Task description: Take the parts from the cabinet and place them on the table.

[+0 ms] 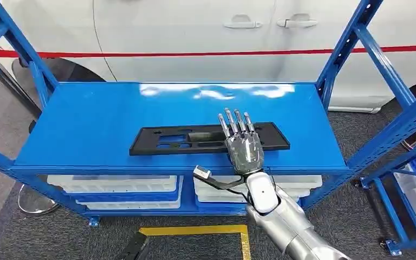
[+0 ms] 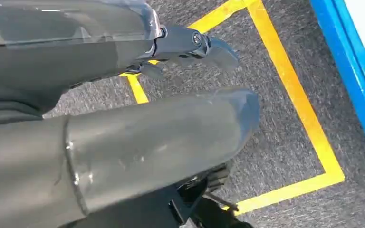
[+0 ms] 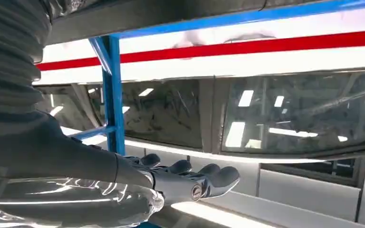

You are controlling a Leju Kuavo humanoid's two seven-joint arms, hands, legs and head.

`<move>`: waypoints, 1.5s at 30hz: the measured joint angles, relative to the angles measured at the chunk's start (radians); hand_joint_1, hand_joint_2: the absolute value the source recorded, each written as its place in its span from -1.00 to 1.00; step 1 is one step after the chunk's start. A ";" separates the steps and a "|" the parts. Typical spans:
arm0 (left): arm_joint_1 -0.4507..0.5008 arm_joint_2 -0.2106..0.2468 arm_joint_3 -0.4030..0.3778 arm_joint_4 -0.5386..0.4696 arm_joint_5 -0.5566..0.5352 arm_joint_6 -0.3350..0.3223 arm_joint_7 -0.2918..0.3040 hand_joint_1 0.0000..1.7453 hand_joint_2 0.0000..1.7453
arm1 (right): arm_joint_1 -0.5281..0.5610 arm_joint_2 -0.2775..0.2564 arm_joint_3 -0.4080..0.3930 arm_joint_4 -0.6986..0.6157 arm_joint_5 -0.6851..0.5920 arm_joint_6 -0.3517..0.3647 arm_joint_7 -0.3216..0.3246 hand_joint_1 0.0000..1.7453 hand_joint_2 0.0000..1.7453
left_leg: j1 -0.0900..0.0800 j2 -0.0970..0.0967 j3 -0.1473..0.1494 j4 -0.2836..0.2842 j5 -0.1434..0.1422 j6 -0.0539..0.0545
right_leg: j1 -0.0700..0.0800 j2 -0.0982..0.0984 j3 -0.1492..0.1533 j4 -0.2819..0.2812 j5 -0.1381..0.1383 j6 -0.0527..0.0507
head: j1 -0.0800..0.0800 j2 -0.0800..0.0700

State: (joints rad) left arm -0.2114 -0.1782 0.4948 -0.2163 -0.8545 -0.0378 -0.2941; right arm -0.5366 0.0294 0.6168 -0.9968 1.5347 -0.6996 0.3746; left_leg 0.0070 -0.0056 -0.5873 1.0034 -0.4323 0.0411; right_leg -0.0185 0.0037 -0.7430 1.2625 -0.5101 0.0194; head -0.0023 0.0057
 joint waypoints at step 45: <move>0.001 -0.013 0.069 0.000 0.072 0.018 -0.047 -1.00 -1.00 | -0.013 -0.010 -0.021 -0.005 0.000 0.000 0.002 1.00 1.00 | 0.003 0.000 -0.145 0.314 -0.134 -0.051 | 0.001 -0.001 0.111 -0.210 0.063 -0.047 | 0.000 0.000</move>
State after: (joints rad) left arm -0.2104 -0.1907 0.5635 -0.2163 -0.7820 -0.0195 -0.3414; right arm -0.5499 0.0194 0.5959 -1.0015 1.5347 -0.7000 0.3763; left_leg 0.0104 -0.0055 -0.7321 1.3175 -0.5659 -0.0097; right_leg -0.0171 0.0030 -0.6325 1.0527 -0.4472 -0.0272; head -0.0027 0.0057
